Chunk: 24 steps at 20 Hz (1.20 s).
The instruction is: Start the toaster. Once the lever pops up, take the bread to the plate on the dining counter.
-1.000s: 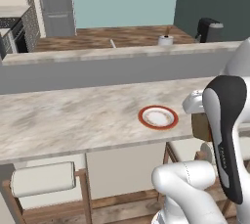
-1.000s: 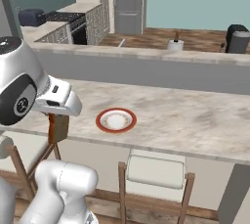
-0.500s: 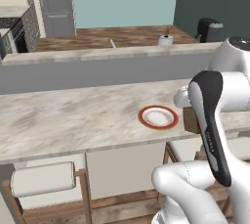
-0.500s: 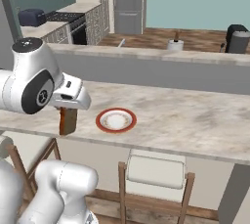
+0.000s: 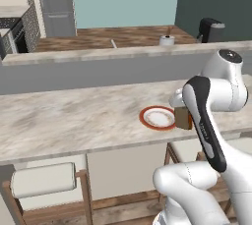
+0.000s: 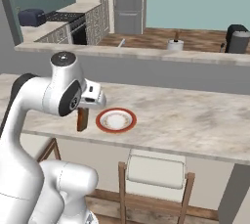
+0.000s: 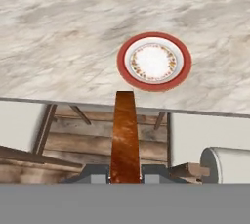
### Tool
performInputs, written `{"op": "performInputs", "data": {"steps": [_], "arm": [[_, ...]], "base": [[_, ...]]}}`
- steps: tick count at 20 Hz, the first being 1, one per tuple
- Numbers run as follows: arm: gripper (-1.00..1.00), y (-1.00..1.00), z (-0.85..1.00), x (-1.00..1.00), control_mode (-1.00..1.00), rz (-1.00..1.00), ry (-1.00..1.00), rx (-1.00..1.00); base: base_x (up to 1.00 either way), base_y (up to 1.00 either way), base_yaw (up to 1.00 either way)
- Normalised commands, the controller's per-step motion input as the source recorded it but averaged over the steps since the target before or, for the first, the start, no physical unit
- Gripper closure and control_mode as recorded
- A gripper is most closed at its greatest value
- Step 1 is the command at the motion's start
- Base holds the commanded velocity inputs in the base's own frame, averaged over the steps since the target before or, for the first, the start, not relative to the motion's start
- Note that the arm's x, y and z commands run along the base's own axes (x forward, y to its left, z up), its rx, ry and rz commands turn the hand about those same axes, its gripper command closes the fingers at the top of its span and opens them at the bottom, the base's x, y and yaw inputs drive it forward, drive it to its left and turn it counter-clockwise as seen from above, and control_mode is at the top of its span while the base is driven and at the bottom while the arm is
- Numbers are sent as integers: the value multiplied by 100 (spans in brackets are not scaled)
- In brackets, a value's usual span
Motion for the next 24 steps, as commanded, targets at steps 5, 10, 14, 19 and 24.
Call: {"op": "performInputs", "data": {"steps": [5,10,14,19,24], "arm": [[100,-2,-18,40,-100,4,-5,0],[100,0,-5,39,-100,-6,-2,0],[100,0,-7,42,-100,-11,-1,0],[100,-14,-23,54,-100,-4,-1,2],[100,-5,-42,59,-100,0,-3,3]], "base": [[0,0,0],[0,0,0],[0,0,0],[0,0,0],[0,0,0]]}}
